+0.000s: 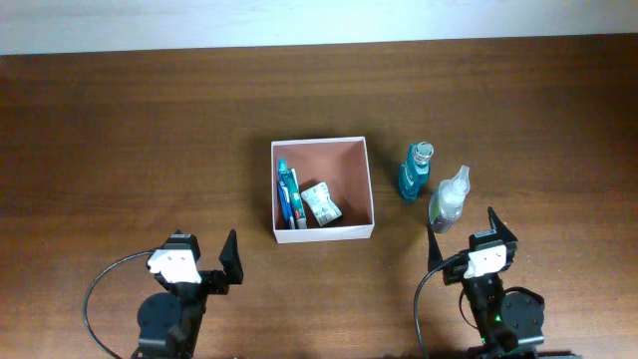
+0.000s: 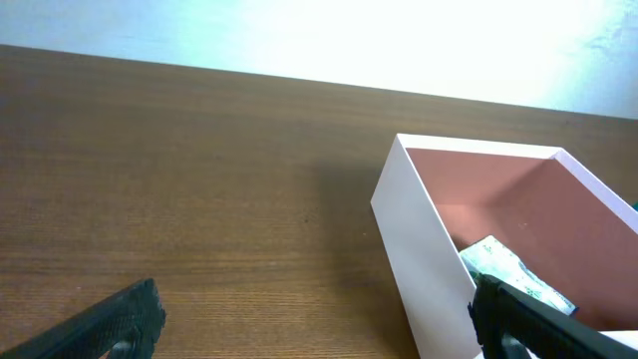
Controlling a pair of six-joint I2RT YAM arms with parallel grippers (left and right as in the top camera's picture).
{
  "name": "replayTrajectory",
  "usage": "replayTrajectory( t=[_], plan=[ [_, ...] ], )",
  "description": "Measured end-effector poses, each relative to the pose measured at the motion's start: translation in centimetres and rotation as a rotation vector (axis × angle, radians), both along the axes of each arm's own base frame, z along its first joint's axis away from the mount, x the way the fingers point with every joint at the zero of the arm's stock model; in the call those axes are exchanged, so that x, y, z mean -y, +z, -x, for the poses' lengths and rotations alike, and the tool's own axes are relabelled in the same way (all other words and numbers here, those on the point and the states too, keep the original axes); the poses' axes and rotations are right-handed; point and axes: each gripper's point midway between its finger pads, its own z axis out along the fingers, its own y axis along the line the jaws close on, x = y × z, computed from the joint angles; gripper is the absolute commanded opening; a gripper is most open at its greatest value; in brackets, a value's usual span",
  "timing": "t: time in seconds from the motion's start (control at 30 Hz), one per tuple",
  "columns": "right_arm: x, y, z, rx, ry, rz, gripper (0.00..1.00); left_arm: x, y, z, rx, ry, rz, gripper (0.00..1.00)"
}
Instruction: Pack container
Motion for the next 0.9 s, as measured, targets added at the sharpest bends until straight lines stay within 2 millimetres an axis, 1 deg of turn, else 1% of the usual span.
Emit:
replayTrajectory(
  t=[0.23,0.33,0.47,0.57,0.63,0.9],
  plan=[
    [0.0,0.0,0.0,0.0,0.0,0.0,0.98,0.0,-0.3,0.3,0.042,0.0,0.005,0.99],
    [0.0,0.0,0.0,0.0,0.0,0.0,0.98,-0.1,0.3,0.3,0.072,0.001,0.009,0.99],
    [0.0,0.0,0.0,0.0,0.0,0.0,0.98,-0.3,1.7,0.4,0.131,0.015,0.014,0.99],
    [0.0,0.0,0.0,0.0,0.0,0.0,0.98,-0.6,2.3,0.3,0.158,0.03,0.015,1.0],
    [0.0,0.0,0.0,0.0,0.0,0.0,0.98,-0.5,2.4,0.3,0.162,0.029,0.016,0.99],
    [0.0,0.0,0.0,0.0,0.0,0.0,0.98,0.8,2.8,0.4,0.178,-0.05,0.024,0.99]
  ],
)
